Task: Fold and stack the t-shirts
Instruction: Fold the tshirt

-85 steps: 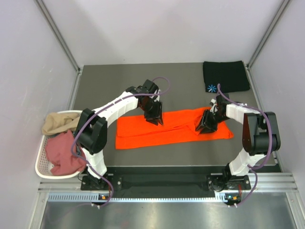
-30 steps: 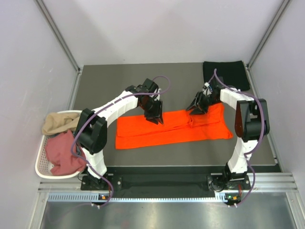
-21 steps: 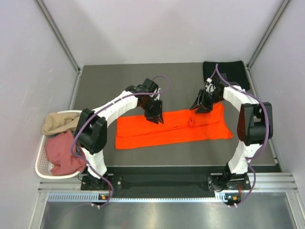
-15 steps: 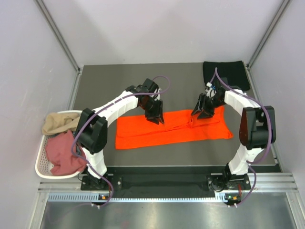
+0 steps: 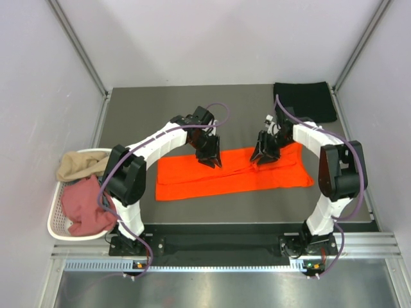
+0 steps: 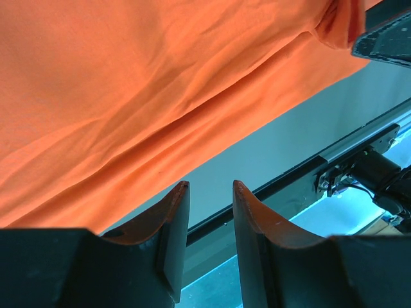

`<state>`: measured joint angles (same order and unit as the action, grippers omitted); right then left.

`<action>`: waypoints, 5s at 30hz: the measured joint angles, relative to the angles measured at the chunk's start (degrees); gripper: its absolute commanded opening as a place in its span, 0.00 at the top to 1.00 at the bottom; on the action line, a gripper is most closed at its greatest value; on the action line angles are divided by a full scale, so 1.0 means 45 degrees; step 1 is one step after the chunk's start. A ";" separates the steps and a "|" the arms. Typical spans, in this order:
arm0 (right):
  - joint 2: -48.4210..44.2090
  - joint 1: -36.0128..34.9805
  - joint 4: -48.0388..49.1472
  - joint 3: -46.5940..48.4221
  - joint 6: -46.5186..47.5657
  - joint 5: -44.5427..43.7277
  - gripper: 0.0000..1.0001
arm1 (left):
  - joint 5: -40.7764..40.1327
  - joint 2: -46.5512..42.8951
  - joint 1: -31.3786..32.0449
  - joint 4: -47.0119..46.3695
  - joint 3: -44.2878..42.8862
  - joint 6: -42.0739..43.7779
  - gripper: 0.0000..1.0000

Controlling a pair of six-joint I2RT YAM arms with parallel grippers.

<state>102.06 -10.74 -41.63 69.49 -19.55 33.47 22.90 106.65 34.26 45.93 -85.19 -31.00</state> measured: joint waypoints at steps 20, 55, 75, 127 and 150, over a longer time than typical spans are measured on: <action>0.1977 -0.0597 0.0981 0.0549 -0.1763 0.0223 0.52 | 0.0301 0.0291 0.0180 0.0078 -0.0772 0.0228 0.60; -0.1851 0.4779 0.0758 -0.2448 -0.0996 -0.2171 0.61 | 0.2429 0.6552 0.2064 -0.3162 -0.5115 -0.2030 0.67; -0.0476 0.4843 0.1787 -0.2443 -0.1282 -0.2297 0.71 | 0.2739 0.6732 0.1923 -0.2074 -0.5425 -0.1690 0.68; 0.0903 0.4847 0.0199 0.1778 -0.0185 -0.4779 0.34 | -0.1763 -0.1583 -0.0330 0.1841 -0.0792 0.2385 0.55; 0.2671 0.4556 0.1564 0.2589 0.0622 -0.4498 0.71 | -0.3429 -0.6203 -0.4080 0.1987 0.4590 0.1428 0.57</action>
<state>114.08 9.76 -34.59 81.14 -16.75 13.23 7.46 78.74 15.90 54.87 -64.53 -24.58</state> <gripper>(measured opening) 0.368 0.438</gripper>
